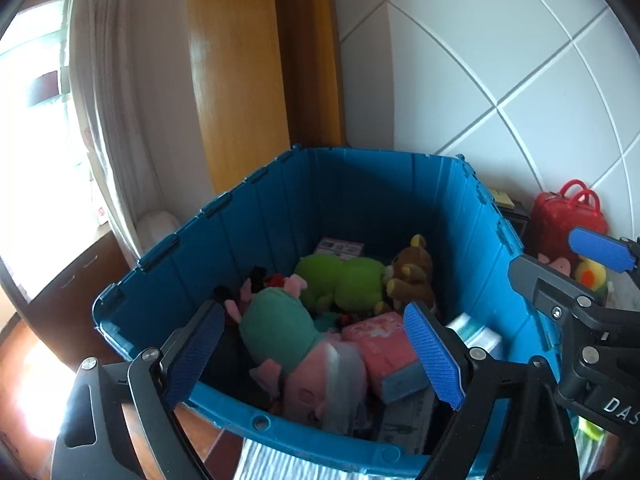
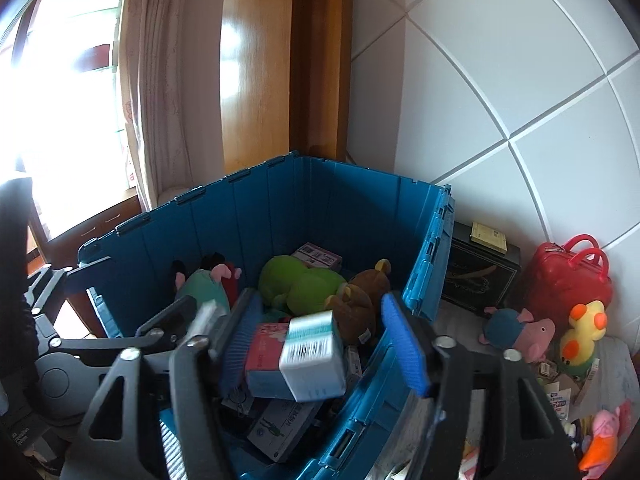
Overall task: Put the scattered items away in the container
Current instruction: 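Move both open tools back from the bin toward the remaining pile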
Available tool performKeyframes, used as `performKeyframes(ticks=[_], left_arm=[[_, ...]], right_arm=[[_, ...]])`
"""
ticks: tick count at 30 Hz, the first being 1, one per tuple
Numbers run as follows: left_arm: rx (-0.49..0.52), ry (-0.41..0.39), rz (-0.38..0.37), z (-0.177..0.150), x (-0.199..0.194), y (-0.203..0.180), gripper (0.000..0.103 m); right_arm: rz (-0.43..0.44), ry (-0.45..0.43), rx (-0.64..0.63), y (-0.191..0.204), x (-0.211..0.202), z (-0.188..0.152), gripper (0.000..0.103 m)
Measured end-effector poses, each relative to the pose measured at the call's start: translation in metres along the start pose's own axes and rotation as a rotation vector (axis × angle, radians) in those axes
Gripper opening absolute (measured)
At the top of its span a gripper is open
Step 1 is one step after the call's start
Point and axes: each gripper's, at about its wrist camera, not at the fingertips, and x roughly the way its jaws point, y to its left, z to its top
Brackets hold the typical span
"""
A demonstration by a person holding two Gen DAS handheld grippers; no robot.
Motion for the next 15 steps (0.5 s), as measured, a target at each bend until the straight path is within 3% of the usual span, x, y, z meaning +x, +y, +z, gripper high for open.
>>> performKeyframes(ticks=[4, 7, 15], left_arm=[[-0.02, 0.008, -0.015, 0.0, -0.006, 0.0, 0.092], [-0.031, 0.004, -0.029, 0.0, -0.012, -0.004, 0.093], [-0.028, -0.028, -0.109, 0.004, -0.038, -0.04, 0.093]], right_arm=[[-0.029, -0.023, 0.02, -0.008, -0.013, 0.0, 0.084], [-0.057, -0.042, 0.025, -0.014, -0.027, -0.003, 0.103], [-0.139, -0.082, 0.081, -0.05, -0.068, -0.018, 0.103]])
